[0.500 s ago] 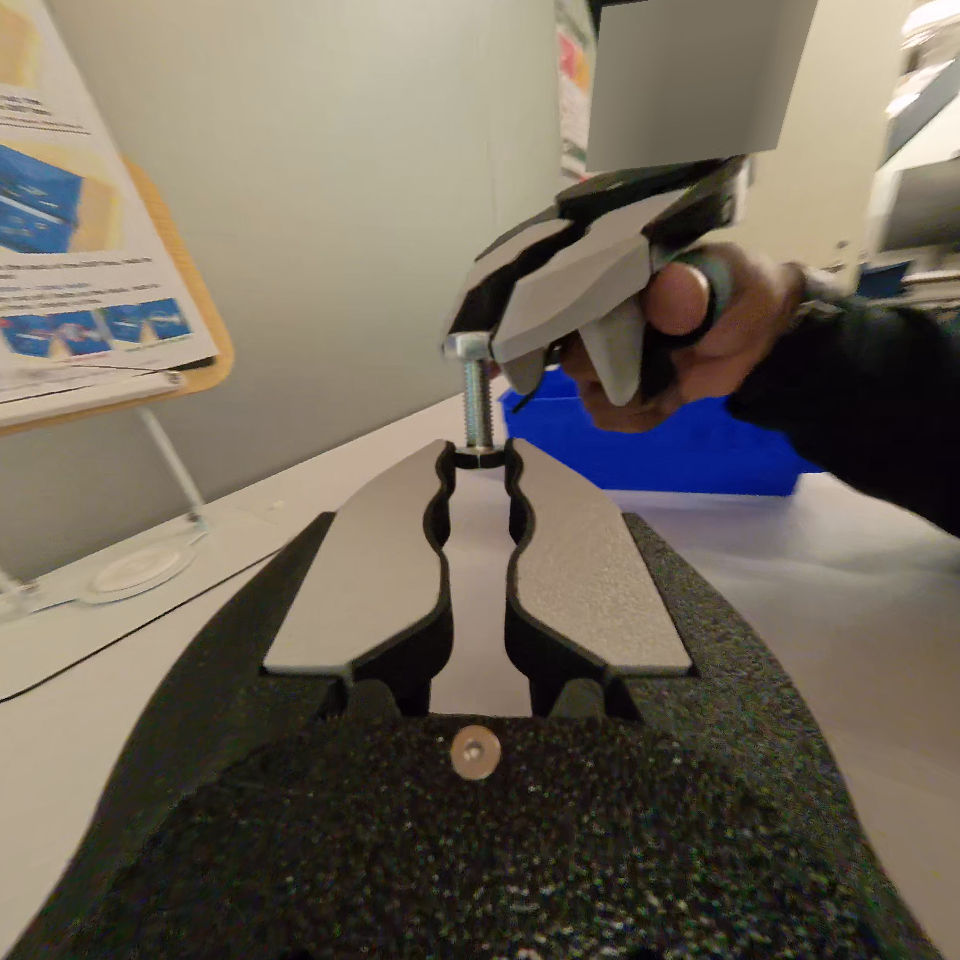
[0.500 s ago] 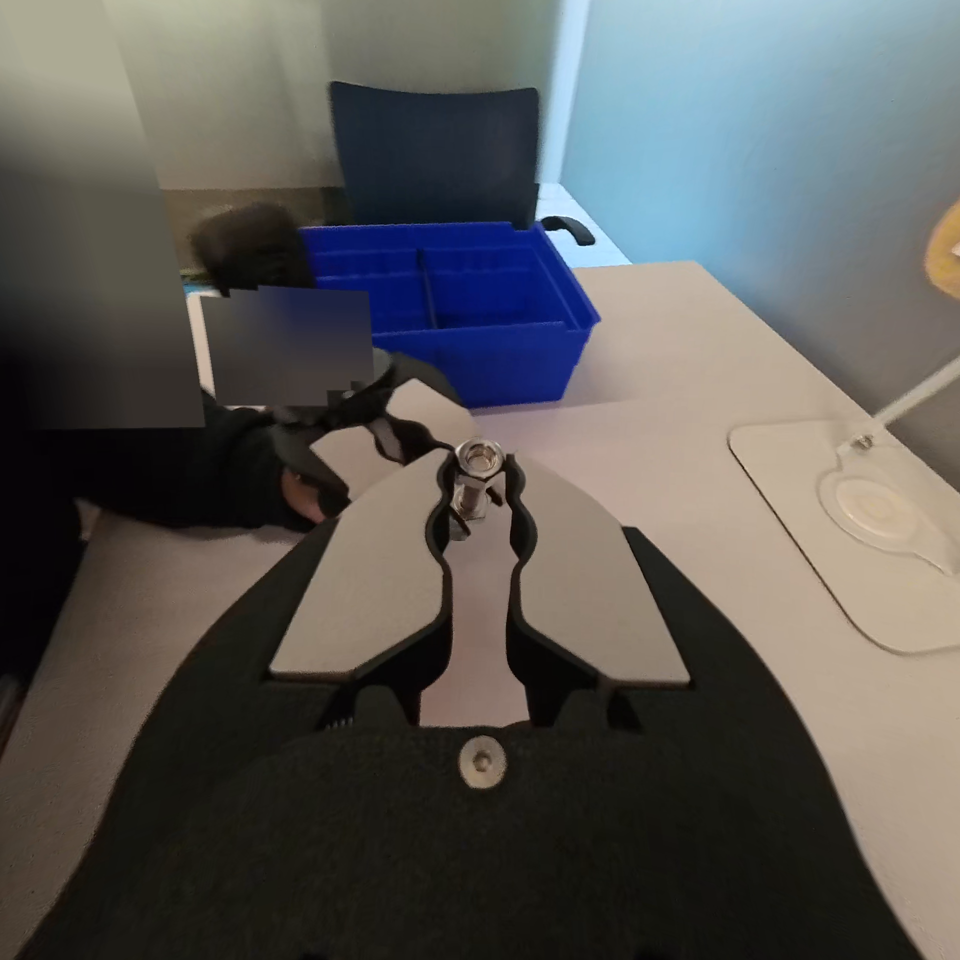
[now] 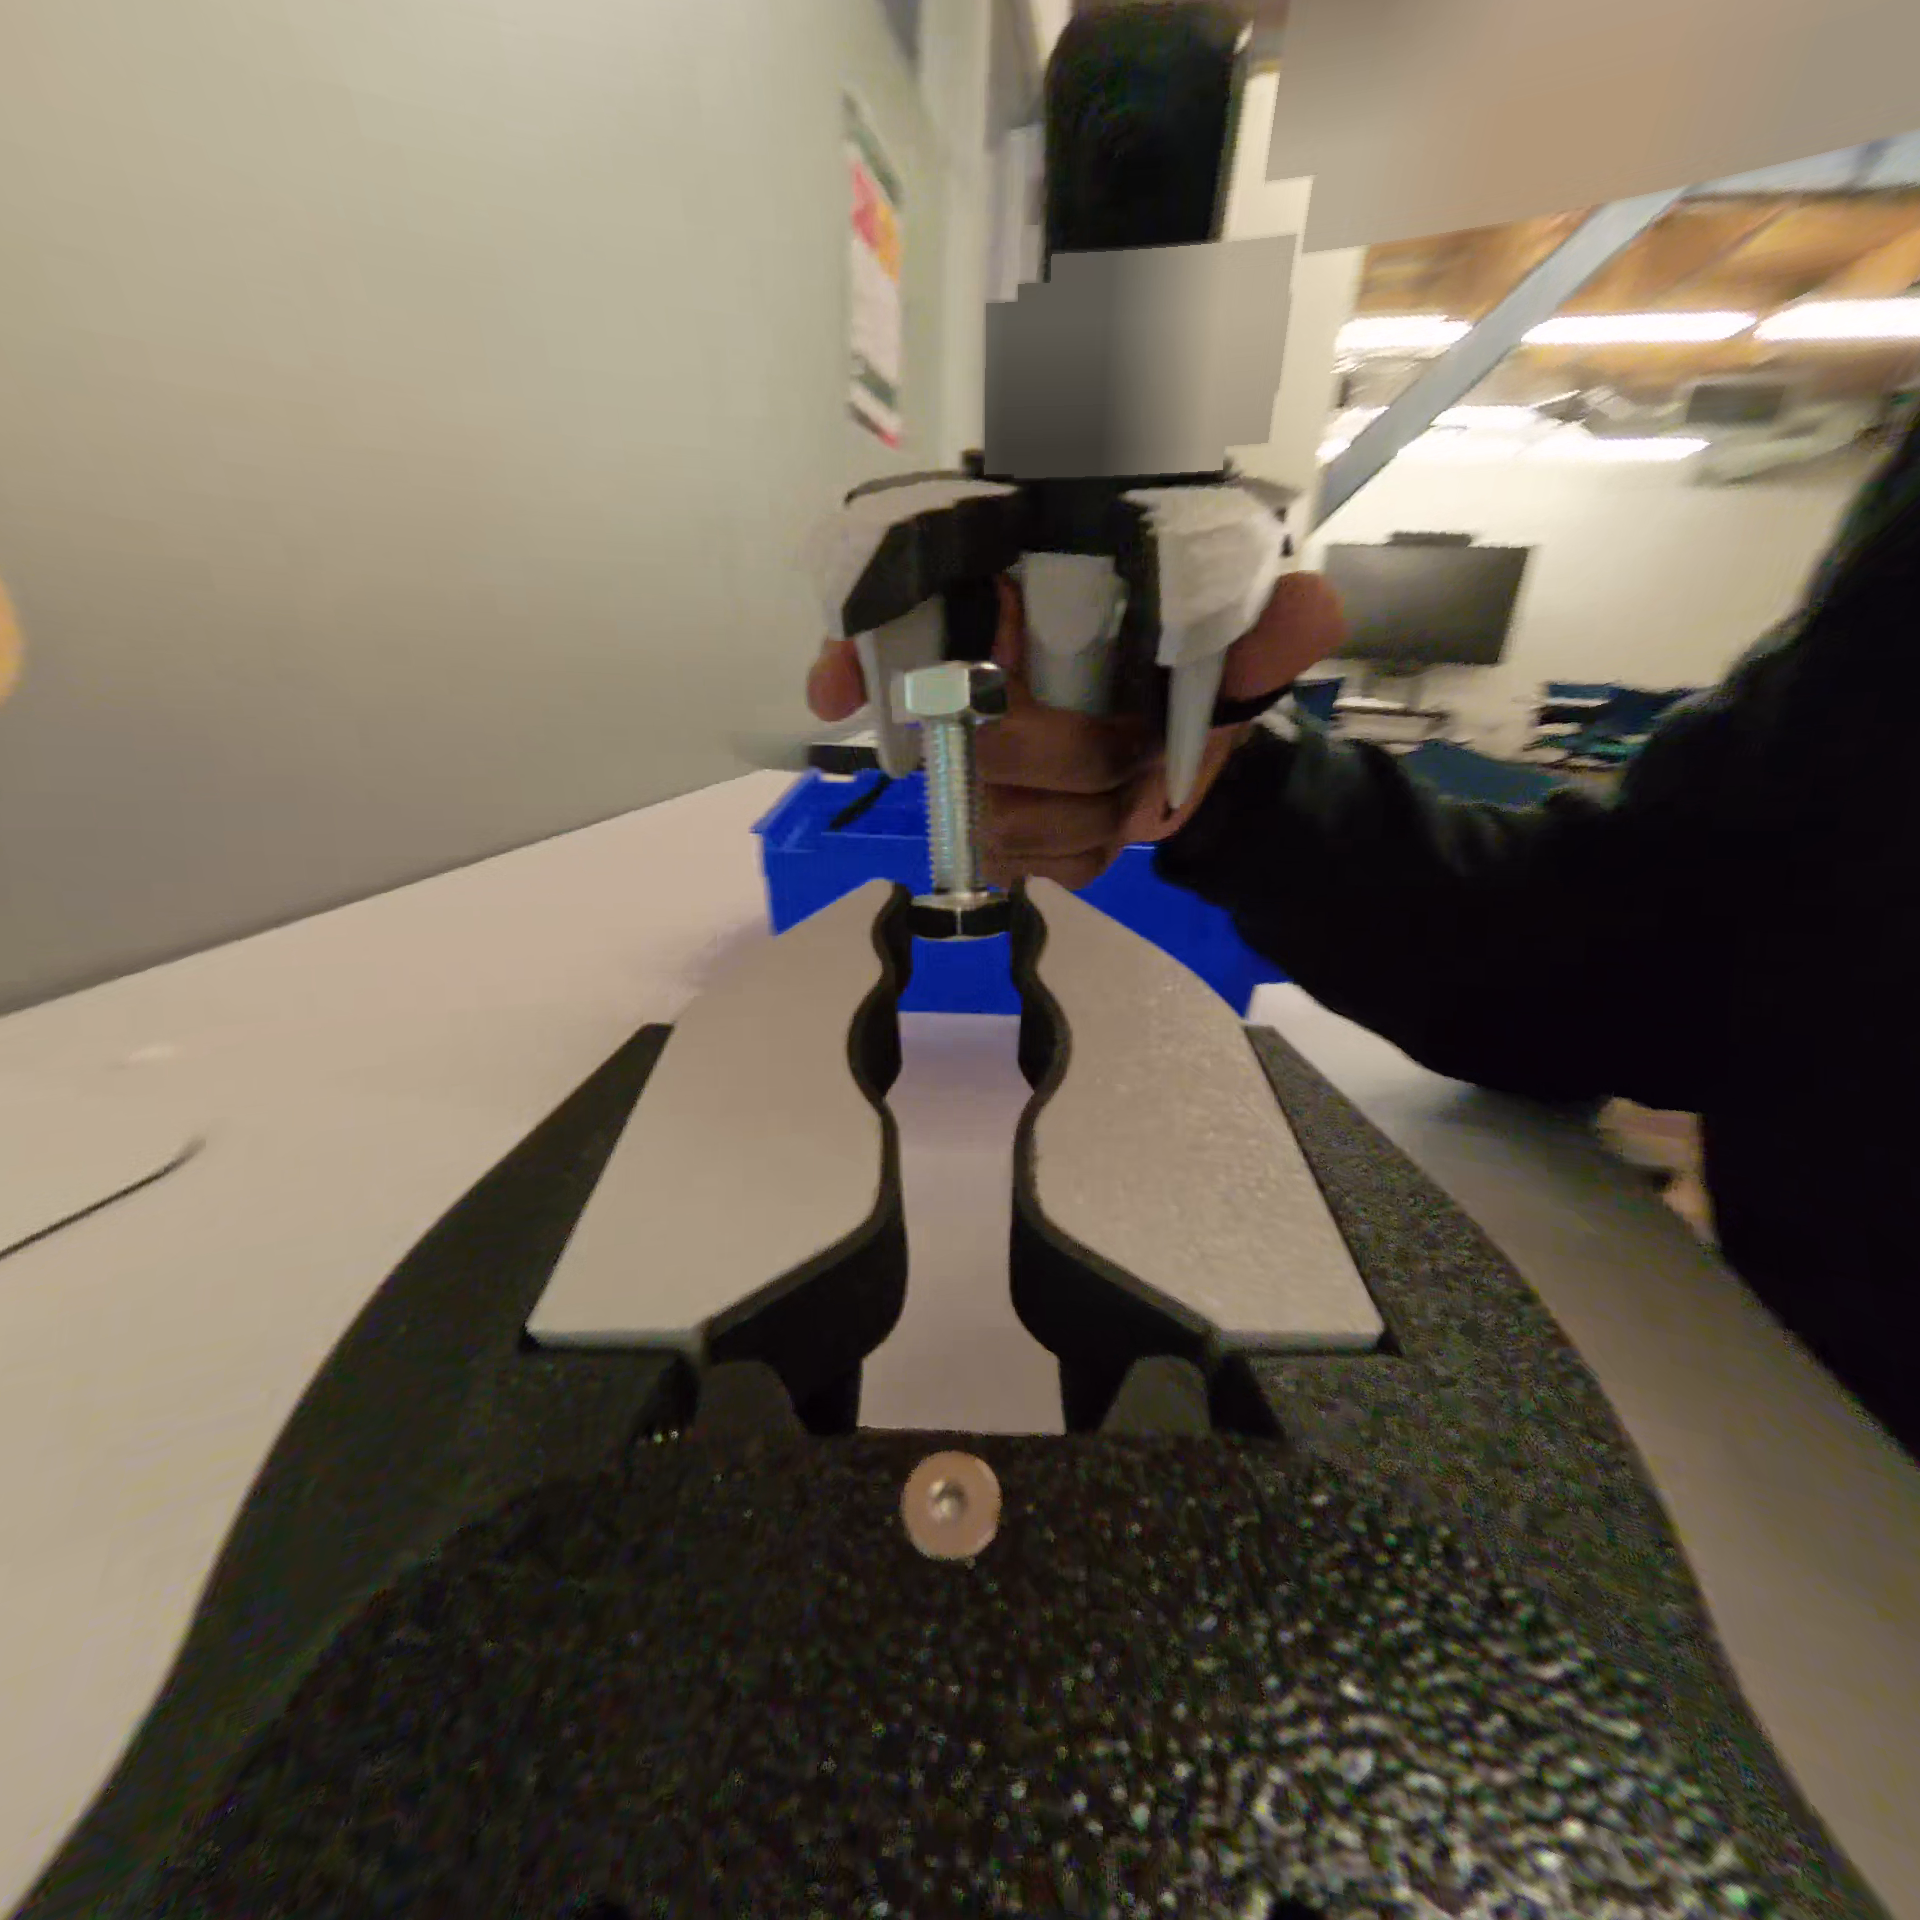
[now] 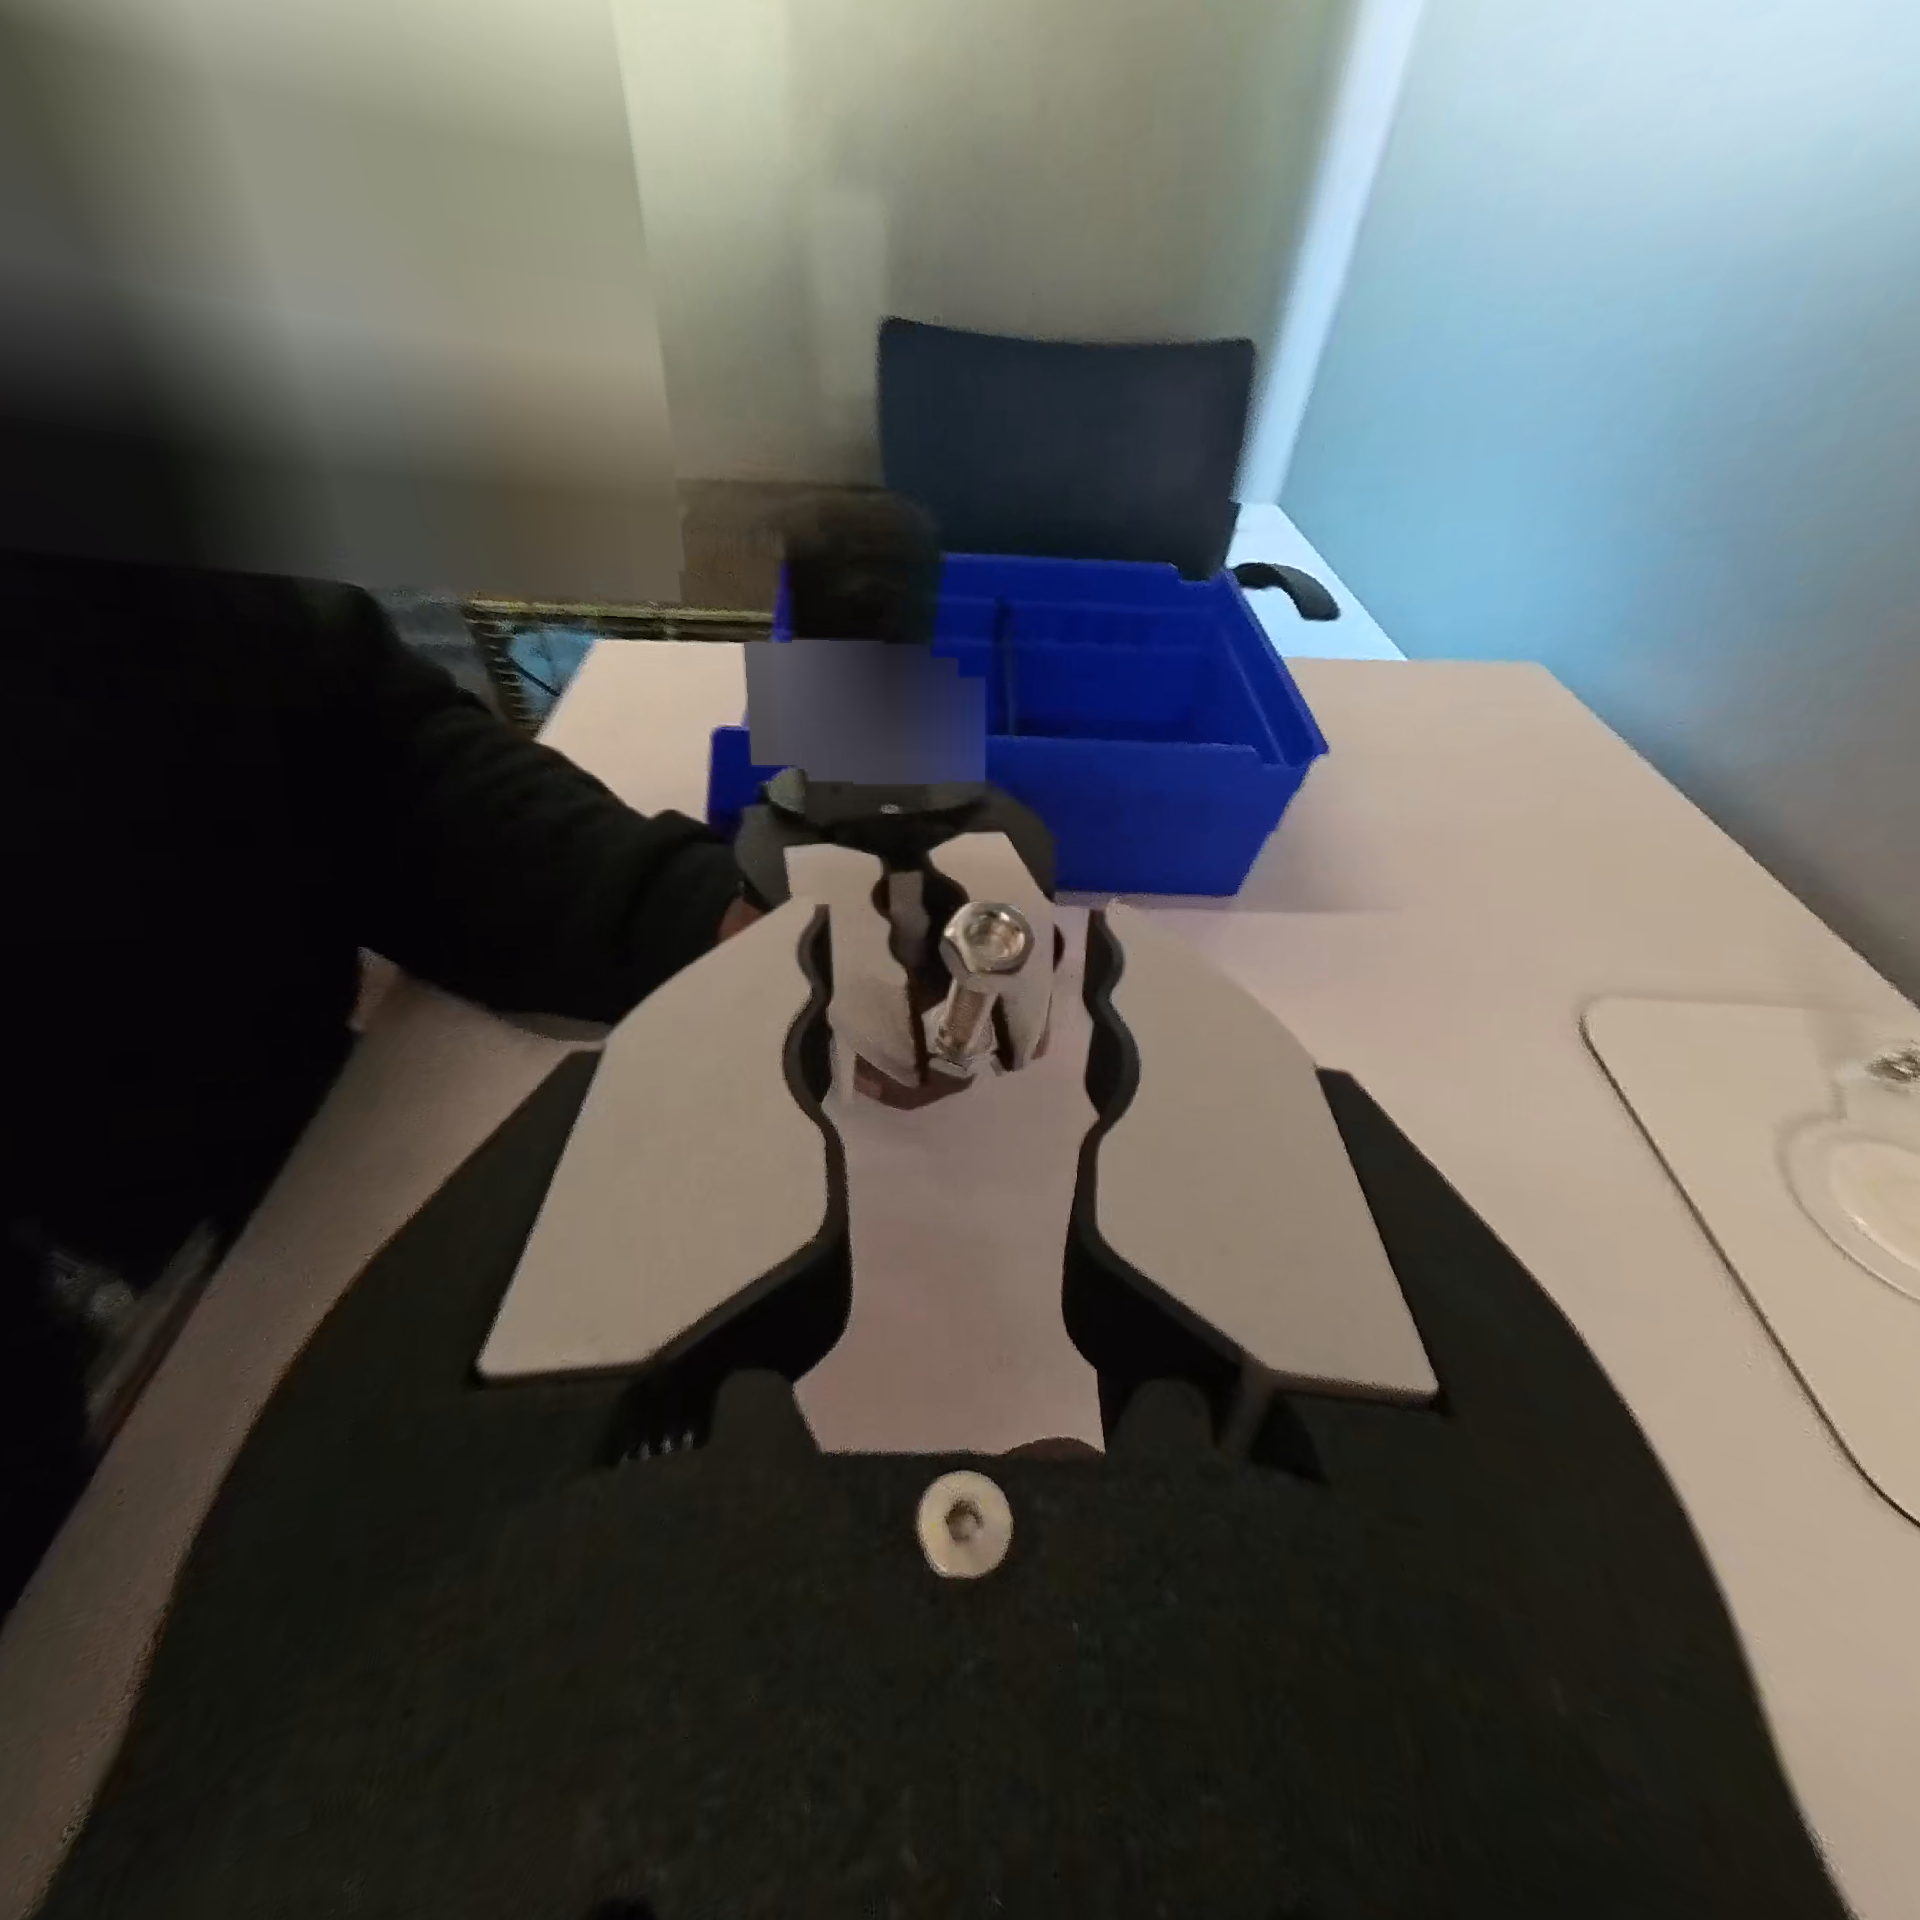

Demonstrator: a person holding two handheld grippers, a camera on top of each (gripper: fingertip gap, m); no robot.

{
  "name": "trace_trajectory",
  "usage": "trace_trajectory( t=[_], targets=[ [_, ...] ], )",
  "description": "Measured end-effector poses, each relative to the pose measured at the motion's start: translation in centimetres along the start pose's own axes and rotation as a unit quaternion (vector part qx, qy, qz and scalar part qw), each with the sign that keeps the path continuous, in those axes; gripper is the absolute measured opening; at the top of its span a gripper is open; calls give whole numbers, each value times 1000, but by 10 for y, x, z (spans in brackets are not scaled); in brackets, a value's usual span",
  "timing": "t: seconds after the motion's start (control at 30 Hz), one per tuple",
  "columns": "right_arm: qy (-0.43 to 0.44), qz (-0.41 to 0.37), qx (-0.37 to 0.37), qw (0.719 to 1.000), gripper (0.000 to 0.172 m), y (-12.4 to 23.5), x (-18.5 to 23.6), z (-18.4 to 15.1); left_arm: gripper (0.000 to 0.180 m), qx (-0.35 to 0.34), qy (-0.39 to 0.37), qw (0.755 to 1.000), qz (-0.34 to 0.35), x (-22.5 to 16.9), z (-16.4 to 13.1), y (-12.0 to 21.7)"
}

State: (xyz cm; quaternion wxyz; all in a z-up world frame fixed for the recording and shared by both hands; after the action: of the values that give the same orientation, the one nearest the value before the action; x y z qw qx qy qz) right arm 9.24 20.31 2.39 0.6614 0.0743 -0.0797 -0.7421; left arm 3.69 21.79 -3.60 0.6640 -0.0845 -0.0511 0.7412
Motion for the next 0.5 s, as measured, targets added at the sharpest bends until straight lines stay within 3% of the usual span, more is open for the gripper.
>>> trace_trajectory(
  t=[0.17,0.27,0.4,0.5],
  targets=[
    [-14,31,-8,999,42,-3,2,-6,17,-1,20,997,-73,-12,-2,-1],
    [-7,39,5,999,23,-9,6,-10,17,-4,20,997,-79,-13,0,-1],
    [-25,-5,-5,1000,18,-17,-1,-5,17,-9,-2,1000,-28,-5,3,0],
    [-43,-88,-6,995,18,-21,-15,-3,17,-6,-54,995,80,7,7,2]
  ],
)
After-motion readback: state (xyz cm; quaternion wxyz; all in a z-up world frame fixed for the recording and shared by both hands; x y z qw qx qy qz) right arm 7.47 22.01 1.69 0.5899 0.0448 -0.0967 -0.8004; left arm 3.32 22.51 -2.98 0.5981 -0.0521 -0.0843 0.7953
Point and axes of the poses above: each gripper's, where its closed fingertips meet, y back along the fingers, z out of its top, x = y × z across the jaws, the point moved 4 cm from there along y, back along the fingers, and after that the axes turned 6 degrees about z, right-handed, at the moved point
